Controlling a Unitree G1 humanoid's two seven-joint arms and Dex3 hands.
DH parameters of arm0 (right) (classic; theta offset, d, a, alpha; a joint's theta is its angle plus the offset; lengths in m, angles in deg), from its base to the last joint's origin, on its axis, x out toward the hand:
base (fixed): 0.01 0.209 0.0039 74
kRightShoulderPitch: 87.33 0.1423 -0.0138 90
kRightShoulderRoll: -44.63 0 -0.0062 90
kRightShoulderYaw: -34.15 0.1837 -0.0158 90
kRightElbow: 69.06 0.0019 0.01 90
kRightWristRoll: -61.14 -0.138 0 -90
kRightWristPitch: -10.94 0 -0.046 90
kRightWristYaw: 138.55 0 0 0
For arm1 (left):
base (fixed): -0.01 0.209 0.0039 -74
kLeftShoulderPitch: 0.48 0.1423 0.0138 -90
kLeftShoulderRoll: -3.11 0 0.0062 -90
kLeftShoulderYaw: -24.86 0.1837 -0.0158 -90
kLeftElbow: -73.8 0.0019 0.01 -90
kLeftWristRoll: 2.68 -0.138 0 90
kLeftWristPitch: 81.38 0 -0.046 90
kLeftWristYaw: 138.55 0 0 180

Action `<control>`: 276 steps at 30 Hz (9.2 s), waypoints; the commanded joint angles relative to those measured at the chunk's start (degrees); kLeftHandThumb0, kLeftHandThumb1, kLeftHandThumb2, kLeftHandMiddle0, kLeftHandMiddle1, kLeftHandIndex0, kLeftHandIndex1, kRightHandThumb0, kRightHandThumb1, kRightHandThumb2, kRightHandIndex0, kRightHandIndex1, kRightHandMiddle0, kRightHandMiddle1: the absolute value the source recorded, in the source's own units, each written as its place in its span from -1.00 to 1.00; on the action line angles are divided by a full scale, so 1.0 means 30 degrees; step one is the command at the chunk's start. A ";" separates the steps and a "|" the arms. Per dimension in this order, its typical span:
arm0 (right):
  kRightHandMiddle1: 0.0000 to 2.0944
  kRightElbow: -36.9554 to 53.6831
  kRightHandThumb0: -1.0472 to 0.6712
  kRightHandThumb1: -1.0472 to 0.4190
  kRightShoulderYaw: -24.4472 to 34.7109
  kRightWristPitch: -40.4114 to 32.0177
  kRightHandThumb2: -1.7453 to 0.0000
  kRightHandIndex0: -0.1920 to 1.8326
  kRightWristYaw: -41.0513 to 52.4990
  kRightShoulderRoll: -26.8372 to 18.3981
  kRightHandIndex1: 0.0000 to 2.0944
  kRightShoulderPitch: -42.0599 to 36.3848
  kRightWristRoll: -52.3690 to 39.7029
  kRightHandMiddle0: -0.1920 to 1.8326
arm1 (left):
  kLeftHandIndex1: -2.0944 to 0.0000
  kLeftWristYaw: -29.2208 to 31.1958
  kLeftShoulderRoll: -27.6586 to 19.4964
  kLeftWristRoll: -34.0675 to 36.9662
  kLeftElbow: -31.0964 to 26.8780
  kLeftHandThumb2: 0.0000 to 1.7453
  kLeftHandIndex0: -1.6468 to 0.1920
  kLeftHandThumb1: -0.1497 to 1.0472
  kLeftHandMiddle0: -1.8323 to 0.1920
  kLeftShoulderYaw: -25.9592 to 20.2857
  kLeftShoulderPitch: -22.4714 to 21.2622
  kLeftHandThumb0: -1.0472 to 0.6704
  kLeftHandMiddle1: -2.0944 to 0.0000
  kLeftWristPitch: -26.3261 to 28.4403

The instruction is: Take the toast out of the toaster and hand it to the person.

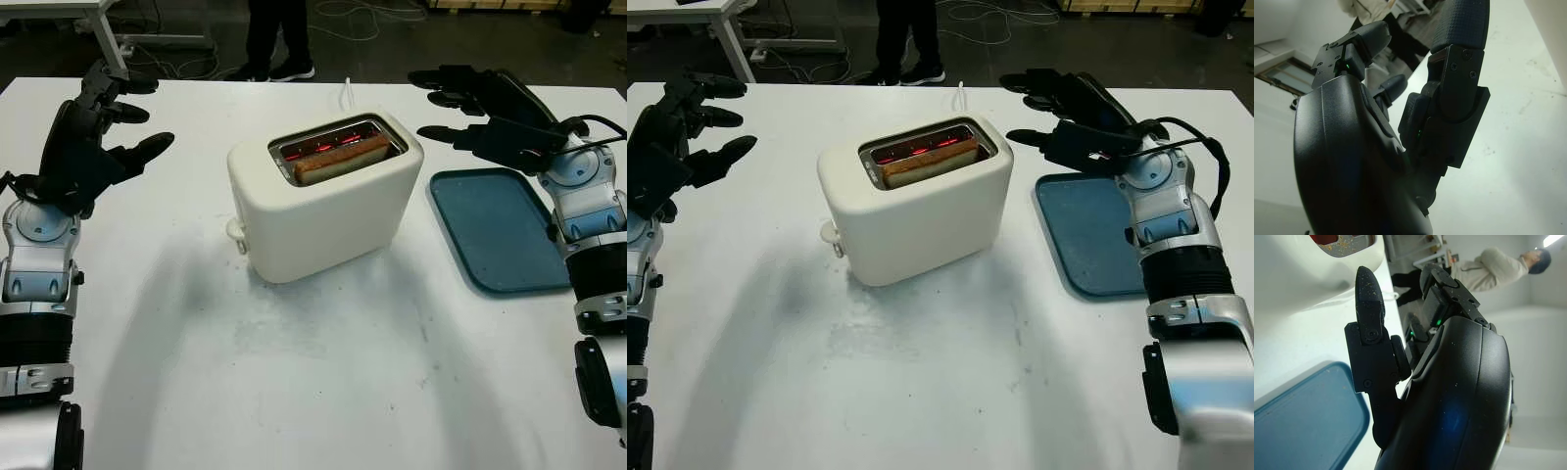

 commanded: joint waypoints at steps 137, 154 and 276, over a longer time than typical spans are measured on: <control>-0.99 -0.0364 -0.29 -0.83 0.0579 0.0979 0.76 -0.39 0.0278 -0.0421 -0.99 -0.0116 -0.0994 -0.41 | -0.07 -0.0955 0.0646 -0.0419 -0.0882 -0.79 0.79 0.79 0.81 0.0357 0.0374 -0.93 -0.20 0.0158; -0.99 0.0492 -0.20 -0.83 0.0575 0.0688 0.76 -0.38 0.0222 -0.0373 -0.99 -0.0319 -0.0788 -0.39 | -0.03 -0.0984 0.0737 -0.0296 -0.1386 -0.82 0.79 0.79 0.81 0.0309 0.0532 -0.85 -0.15 0.0470; -0.54 -0.0308 -0.59 -0.43 -0.4240 0.5507 0.99 -0.66 0.2149 0.2664 -0.12 0.4841 0.2119 -0.45 | 0.11 -0.1239 0.0898 -0.0320 -0.3698 -0.87 0.79 0.79 0.81 0.0047 0.1518 -0.60 -0.02 0.1440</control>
